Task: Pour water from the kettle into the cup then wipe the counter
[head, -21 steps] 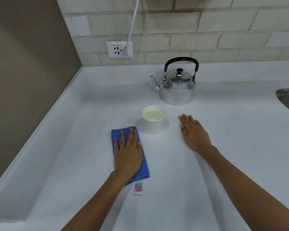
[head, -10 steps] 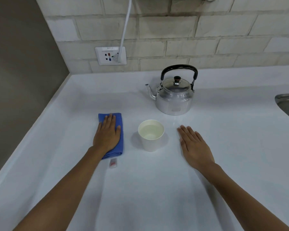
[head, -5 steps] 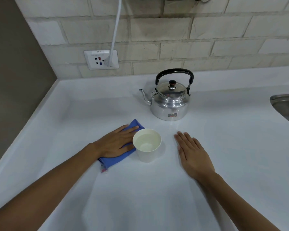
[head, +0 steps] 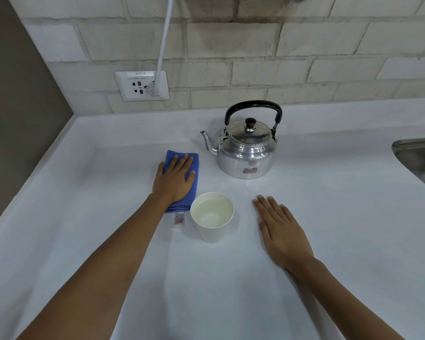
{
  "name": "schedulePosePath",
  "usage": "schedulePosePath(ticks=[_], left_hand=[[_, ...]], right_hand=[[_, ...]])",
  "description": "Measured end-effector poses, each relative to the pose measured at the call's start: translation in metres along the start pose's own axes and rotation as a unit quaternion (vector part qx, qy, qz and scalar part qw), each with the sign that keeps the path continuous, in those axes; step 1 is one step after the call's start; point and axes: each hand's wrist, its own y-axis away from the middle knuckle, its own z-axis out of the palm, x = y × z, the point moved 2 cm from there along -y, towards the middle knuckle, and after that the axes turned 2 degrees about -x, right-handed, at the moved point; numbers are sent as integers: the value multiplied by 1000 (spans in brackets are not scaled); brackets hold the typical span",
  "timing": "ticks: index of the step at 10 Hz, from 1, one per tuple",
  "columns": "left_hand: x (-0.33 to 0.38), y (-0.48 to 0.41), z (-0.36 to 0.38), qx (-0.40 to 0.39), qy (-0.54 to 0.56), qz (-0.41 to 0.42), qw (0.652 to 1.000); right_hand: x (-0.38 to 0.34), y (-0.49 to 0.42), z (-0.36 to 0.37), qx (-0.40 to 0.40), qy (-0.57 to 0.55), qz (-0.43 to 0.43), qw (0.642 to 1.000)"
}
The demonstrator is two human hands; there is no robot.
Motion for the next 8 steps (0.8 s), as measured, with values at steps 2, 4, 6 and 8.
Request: schedulePosePath(ticks=[2, 4, 6, 8], left_hand=[[-8, -23, -3, 1, 15, -51, 999], [-12, -38, -5, 9, 24, -64, 998], [-13, -42, -7, -14, 25, -64, 998], [-15, -19, -17, 69, 15, -28, 997]], right_hand=[[-1, -1, 1, -2, -5, 4, 1000], [-2, 0, -1, 6, -10, 5, 1000], [-3, 0, -4, -1, -19, 6, 1000], [-2, 1, -4, -1, -22, 5, 1000]])
